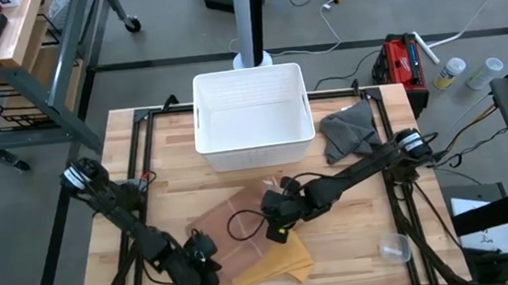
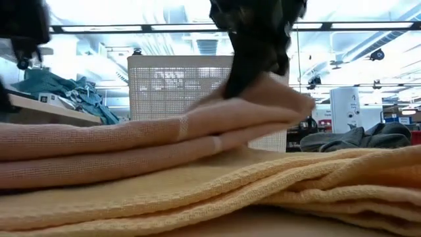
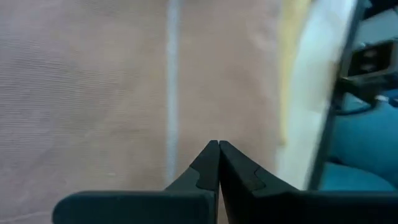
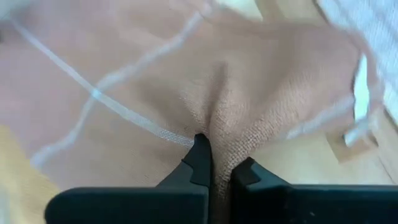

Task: Fold towel
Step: Fold the brown squared towel

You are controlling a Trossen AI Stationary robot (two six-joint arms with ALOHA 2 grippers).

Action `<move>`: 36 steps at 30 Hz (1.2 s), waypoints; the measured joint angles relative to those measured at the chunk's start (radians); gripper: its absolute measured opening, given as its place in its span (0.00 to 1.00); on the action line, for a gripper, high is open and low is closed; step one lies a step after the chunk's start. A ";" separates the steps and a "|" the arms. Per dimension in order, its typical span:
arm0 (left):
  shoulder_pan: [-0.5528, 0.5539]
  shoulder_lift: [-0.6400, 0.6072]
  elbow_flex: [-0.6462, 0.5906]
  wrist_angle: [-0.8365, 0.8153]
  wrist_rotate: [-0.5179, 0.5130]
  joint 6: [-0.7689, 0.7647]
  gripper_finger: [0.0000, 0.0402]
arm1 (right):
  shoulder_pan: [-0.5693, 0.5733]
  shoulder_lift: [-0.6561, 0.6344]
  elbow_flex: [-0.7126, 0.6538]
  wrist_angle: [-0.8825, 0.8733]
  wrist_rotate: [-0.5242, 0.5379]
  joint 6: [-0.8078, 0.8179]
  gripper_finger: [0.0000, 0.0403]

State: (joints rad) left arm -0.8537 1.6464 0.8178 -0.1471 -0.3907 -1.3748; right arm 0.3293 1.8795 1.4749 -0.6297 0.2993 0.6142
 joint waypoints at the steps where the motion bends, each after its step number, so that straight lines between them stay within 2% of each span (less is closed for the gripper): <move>1: -0.004 0.000 -0.001 -0.002 -0.019 -0.005 0.00 | 0.001 0.005 0.021 0.000 0.000 -0.008 0.00; 7: -0.017 -0.004 0.006 0.002 -0.063 -0.004 0.00 | 0.005 0.084 0.162 0.006 0.001 -0.058 0.00; 10: -0.026 -0.004 0.006 0.003 -0.117 0.002 0.00 | 0.009 0.154 0.248 0.001 -0.012 -0.082 0.00; 14: -0.049 -0.004 0.006 -0.003 -0.314 0.029 0.00 | 0.019 0.263 0.395 -0.039 -0.031 -0.117 0.00; 16: -0.058 -0.004 0.005 -0.010 -0.372 0.032 0.00 | 0.026 0.324 0.492 -0.104 -0.035 -0.134 0.00; 20: -0.083 -0.011 0.004 -0.023 -0.404 0.024 0.00 | 0.039 0.447 0.691 -0.218 -0.036 -0.170 0.00; 24: -0.112 -0.012 0.004 -0.059 -0.382 -0.048 0.00 | 0.051 0.555 0.876 -0.335 -0.035 -0.209 0.00; 27: -0.123 -0.005 0.004 -0.079 -0.326 -0.103 0.00 | 0.053 0.559 0.860 -0.342 -0.027 -0.213 0.00; 33: -0.123 0.001 0.004 -0.080 -0.330 -0.110 0.00 | 0.052 0.526 0.855 -0.376 0.016 -0.207 0.00; 36: -0.123 0.001 0.004 -0.081 -0.330 -0.110 0.00 | 0.058 0.505 0.855 -0.455 0.016 -0.215 0.00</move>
State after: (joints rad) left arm -0.9771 1.6478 0.8223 -0.2280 -0.7210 -1.4845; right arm 0.3876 2.3842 2.3295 -1.0845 0.3153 0.3996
